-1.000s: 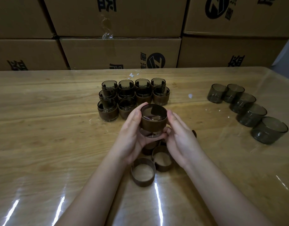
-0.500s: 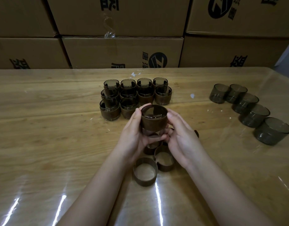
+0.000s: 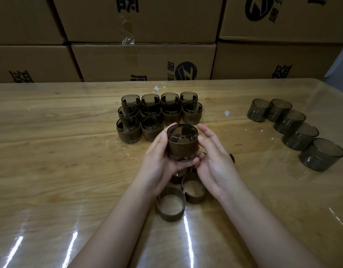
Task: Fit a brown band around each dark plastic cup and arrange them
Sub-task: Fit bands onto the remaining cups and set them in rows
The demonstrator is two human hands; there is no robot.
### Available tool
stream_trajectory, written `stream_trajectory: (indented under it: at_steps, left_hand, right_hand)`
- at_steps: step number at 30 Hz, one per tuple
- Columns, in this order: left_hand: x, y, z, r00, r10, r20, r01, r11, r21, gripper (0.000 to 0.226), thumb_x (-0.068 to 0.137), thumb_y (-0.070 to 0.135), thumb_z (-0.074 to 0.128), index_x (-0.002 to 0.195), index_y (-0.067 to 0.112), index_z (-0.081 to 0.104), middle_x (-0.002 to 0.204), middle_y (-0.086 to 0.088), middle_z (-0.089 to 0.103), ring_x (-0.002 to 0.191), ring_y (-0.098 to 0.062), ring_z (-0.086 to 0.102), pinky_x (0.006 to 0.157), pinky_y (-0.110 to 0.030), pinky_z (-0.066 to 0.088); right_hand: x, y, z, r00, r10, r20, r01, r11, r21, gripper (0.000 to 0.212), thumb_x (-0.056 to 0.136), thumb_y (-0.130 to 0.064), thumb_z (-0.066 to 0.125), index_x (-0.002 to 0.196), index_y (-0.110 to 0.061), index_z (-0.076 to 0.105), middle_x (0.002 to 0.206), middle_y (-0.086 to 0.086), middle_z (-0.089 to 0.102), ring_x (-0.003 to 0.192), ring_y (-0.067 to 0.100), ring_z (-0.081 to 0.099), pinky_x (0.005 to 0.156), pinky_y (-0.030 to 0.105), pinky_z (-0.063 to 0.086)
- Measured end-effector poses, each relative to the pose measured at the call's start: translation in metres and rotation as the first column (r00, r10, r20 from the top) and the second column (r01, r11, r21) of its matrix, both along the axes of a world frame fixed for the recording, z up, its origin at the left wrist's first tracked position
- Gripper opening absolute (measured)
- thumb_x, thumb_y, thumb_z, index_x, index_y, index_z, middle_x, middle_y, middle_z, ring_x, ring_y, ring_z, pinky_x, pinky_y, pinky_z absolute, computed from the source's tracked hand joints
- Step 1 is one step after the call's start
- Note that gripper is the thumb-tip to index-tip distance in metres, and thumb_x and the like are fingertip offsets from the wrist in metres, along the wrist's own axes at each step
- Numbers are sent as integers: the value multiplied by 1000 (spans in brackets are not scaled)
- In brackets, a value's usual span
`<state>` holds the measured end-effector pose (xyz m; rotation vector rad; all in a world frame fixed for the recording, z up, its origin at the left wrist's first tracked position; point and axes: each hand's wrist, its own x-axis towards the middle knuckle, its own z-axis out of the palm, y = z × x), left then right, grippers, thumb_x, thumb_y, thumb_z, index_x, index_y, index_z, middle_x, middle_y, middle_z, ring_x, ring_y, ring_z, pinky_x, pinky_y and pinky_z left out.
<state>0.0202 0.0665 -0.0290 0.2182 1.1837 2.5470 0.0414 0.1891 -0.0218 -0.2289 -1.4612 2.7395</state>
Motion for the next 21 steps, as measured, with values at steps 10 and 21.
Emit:
stream_trajectory:
  at_steps: [10,21]
  left_hand:
    - [-3,-1,1,993,94,65,-99,991,90,63,83,48,59,128,5,48,117,-20,66,107,-39,65,73,-37,58]
    - [-12,-17,-4,955,154,-254,-217,946,-241,71,60,41,70,125,21,50,119,-2,62,109,-19,61,88,-34,51]
  right_hand:
    - [10,-13,-11,957,-106,-269,270,659,702,60,81,-31,73,130,-35,39,120,-5,38,84,-2,57,71,9,48]
    - [12,-9,-12,912,-116,-395,340,752,564,32,91,-21,64,110,-44,54,97,-8,68,85,16,62,76,22,52]
